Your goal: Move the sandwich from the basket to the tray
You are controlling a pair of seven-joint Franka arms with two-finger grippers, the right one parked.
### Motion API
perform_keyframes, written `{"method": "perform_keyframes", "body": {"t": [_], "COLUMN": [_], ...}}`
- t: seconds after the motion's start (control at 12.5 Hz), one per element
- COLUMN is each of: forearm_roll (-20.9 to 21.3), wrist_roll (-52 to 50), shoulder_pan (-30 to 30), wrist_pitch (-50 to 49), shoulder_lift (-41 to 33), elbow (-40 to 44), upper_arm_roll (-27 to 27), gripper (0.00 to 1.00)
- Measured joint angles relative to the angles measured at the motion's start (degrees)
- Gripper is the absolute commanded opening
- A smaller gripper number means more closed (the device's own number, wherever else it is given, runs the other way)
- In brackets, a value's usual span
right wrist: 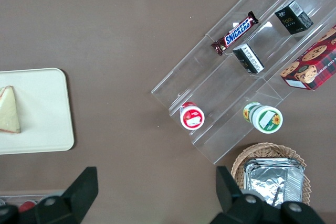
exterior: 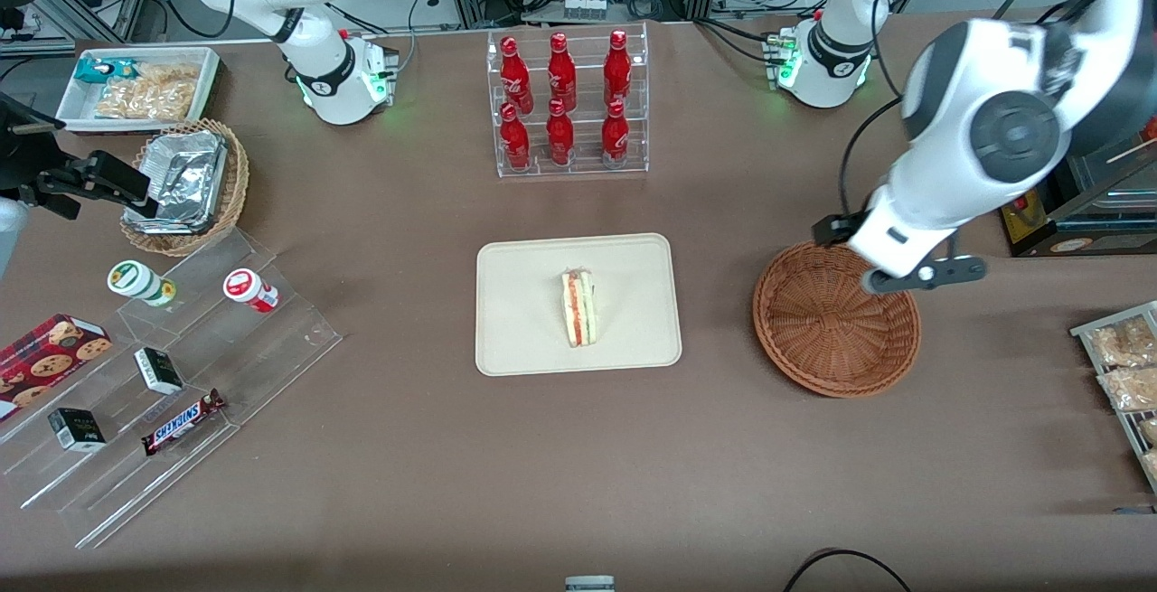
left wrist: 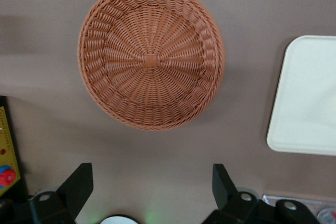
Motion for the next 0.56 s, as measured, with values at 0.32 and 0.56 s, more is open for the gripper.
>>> {"method": "perform_keyframes", "body": {"t": [0.32,0.56], "forearm_roll": [-0.26,-0.42], "wrist_roll": [12.08,17.67], "shoulder_pan": [4.99,5.95], "wrist_pitch": [-4.46,-7.64], "shoulder_lift": [-4.00,-6.08], "elbow": [0.09,1.78], "upper_arm_roll": [0.25,2.91], "gripper": [1.00,1.00]}}
